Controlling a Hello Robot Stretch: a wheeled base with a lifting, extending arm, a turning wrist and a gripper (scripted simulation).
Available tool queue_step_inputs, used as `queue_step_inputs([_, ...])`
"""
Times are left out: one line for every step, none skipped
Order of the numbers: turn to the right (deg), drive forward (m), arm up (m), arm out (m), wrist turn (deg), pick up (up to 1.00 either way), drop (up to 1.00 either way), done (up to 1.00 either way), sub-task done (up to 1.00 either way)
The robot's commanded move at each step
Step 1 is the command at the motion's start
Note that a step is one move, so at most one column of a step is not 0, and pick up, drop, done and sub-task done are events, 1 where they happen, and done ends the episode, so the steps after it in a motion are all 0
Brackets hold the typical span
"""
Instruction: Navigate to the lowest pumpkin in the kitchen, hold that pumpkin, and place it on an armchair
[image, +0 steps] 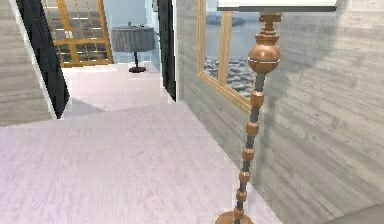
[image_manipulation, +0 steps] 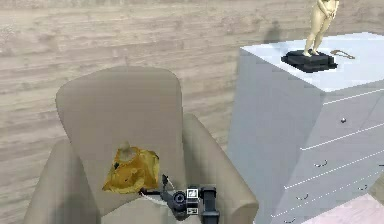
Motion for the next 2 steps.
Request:
queue_step_inputs([0.0,0.00,-0.32,0.00,0.0,0.00,0.00,0.00,0.00])
queue_step_inputs([0.0,0.00,0.00,0.00,0.0,0.00,1.00,0.00,0.00])
